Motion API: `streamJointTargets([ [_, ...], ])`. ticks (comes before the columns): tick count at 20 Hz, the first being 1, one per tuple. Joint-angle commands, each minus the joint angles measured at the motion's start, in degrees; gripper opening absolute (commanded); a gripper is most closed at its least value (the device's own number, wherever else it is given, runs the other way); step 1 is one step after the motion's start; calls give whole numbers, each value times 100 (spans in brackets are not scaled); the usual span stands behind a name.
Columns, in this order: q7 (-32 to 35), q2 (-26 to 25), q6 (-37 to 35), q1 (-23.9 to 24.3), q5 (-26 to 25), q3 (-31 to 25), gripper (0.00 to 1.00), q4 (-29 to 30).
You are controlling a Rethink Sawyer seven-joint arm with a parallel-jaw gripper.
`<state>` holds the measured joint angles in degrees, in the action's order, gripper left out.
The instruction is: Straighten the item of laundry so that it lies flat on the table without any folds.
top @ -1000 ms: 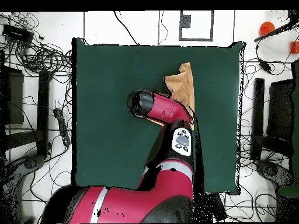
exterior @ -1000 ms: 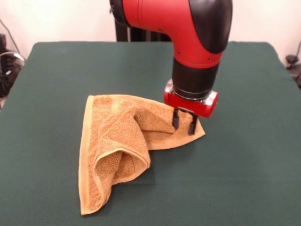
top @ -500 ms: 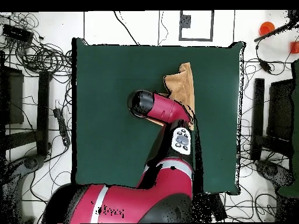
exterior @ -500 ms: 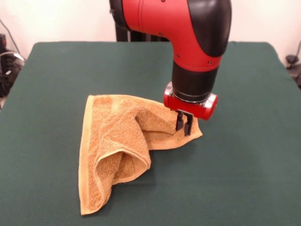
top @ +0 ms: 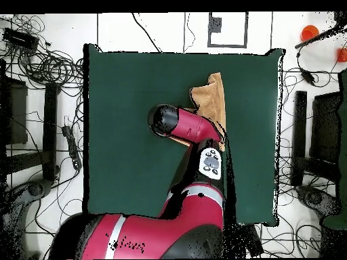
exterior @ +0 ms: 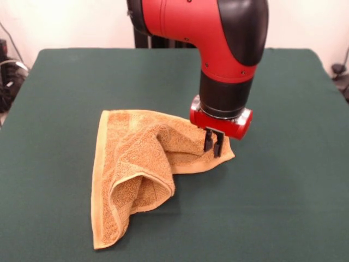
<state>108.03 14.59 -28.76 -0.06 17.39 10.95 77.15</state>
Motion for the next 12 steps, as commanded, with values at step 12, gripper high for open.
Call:
streamJointTargets([
  [12, 1102, -303, -81, -90, 246, -712, 0, 80],
])
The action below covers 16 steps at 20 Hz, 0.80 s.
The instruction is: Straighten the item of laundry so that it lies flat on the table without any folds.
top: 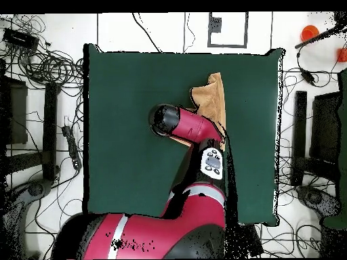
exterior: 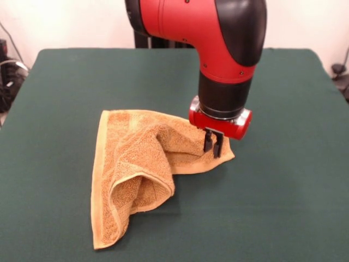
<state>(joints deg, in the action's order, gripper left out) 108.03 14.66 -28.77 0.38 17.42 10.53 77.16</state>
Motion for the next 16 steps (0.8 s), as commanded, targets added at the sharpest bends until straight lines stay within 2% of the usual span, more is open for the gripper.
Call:
streamJointTargets([
  [1, 1144, -305, -110, -161, 264, -659, 0, 61],
  [6, 1307, -327, -307, -267, 368, -593, 0, -120],
  [16, 1500, -227, -454, -422, 497, -500, 0, -126],
])
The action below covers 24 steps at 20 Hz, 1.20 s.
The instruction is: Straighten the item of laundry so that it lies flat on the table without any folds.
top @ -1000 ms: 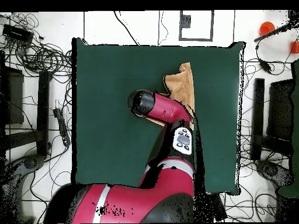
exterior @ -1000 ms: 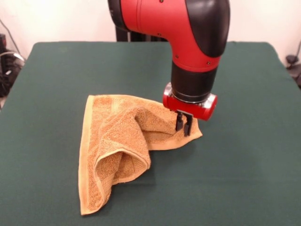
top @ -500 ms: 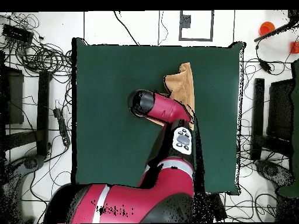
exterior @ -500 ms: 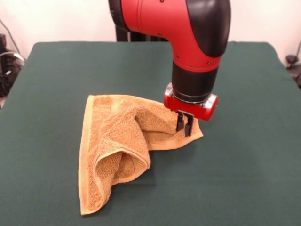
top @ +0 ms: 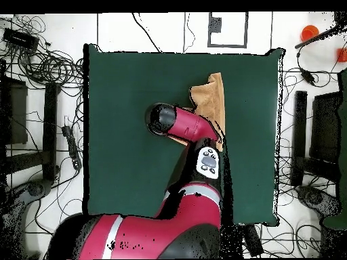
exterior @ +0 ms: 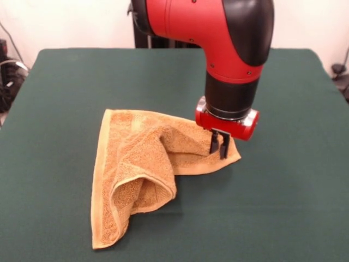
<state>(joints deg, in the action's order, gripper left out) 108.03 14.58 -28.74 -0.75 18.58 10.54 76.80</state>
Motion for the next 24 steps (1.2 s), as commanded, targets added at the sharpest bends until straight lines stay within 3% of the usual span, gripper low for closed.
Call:
streamJointTargets([
  [1, 1511, -219, -485, -315, 397, -490, 0, -110],
  [24, 1754, -223, -1177, -709, 615, -332, 0, -753],
])
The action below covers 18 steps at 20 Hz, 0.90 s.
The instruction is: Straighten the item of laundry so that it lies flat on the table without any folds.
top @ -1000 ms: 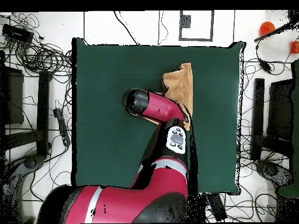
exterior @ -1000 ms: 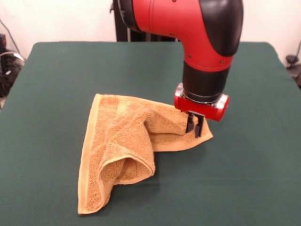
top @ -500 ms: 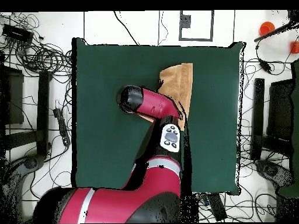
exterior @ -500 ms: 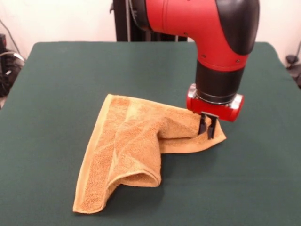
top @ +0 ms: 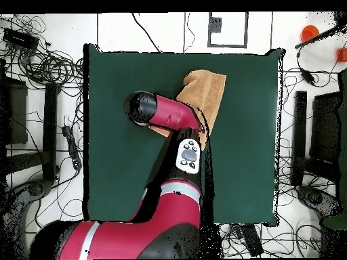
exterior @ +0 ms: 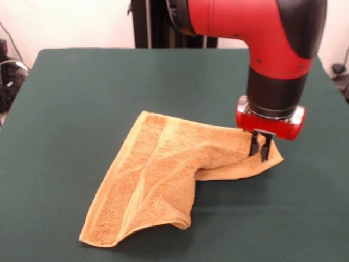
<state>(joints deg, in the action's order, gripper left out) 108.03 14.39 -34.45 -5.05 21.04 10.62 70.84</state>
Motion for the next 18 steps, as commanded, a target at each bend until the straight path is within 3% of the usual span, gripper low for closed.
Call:
streamJointTargets([
  [1, 1754, -225, -647, -290, 371, -333, 0, -224],
  [10, 1623, -90, -392, -255, 418, -432, 0, 159],
  [18, 1649, -117, -474, -285, 430, -424, 0, 33],
])
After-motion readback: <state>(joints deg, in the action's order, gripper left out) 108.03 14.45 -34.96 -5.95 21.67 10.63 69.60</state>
